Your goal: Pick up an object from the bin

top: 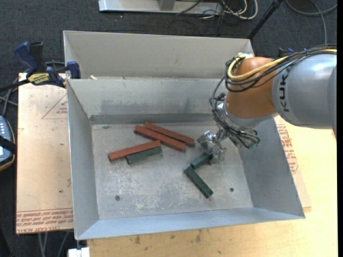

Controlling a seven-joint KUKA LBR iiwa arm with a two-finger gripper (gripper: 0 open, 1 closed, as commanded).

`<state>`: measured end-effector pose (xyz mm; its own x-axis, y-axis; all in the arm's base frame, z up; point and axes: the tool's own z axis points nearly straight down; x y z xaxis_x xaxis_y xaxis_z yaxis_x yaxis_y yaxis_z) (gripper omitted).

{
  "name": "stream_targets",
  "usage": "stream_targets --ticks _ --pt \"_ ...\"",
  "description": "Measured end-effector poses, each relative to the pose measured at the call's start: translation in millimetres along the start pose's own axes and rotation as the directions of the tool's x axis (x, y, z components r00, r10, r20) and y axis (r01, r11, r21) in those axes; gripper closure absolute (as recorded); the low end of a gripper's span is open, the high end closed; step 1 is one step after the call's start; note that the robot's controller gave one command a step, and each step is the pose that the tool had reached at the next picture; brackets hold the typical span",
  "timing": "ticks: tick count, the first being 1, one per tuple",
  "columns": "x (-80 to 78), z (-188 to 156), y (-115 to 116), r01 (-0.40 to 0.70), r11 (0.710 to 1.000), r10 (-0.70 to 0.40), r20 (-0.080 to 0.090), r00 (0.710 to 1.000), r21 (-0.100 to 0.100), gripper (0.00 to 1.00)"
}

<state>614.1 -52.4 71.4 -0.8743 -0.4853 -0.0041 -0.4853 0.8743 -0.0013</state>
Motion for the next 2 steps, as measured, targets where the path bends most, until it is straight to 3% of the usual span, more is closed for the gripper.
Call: stream_targets --ticks 2 --pt "-0.1 -0.7 0.0 0.000 1.000 0.000 0.000 1.000 0.000 1.00"
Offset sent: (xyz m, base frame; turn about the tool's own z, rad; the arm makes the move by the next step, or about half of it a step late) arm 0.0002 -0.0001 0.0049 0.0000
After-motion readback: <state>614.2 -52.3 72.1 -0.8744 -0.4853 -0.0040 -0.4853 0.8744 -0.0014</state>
